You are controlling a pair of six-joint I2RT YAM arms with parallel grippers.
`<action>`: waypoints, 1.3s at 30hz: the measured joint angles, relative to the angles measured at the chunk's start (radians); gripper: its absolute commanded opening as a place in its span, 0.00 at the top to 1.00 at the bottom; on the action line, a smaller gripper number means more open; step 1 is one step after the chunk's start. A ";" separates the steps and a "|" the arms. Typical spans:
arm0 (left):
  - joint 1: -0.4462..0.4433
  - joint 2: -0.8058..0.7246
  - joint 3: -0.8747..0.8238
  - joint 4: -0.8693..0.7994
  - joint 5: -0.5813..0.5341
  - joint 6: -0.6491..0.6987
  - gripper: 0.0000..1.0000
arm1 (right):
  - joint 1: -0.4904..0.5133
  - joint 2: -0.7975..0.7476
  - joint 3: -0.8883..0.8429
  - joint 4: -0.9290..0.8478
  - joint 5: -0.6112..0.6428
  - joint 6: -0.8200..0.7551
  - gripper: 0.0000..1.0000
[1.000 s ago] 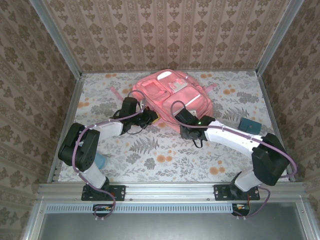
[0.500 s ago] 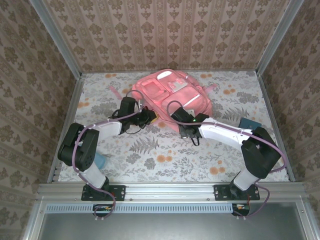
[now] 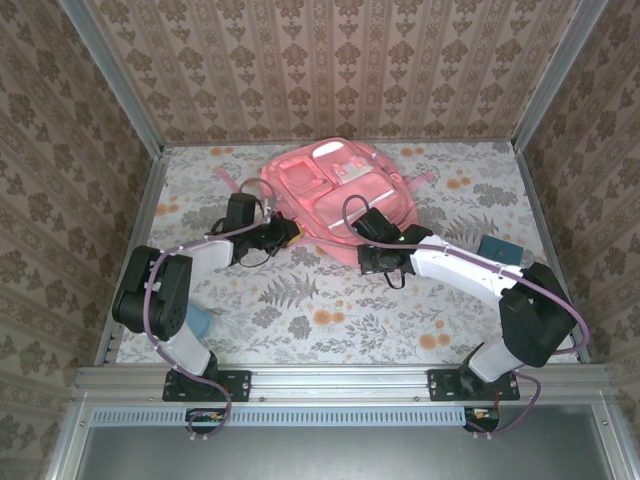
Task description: Pack the student bag
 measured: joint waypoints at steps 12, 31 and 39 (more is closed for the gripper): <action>0.108 -0.249 -0.123 -0.094 -0.080 0.041 0.45 | 0.117 0.286 0.216 0.172 -0.331 0.052 1.00; 0.077 -0.290 -0.243 -0.021 -0.021 -0.073 0.50 | 0.138 0.374 0.315 0.216 -0.406 0.103 1.00; 0.052 -0.215 -0.220 0.006 -0.021 -0.090 0.60 | 0.148 0.374 0.301 0.216 -0.407 0.103 1.00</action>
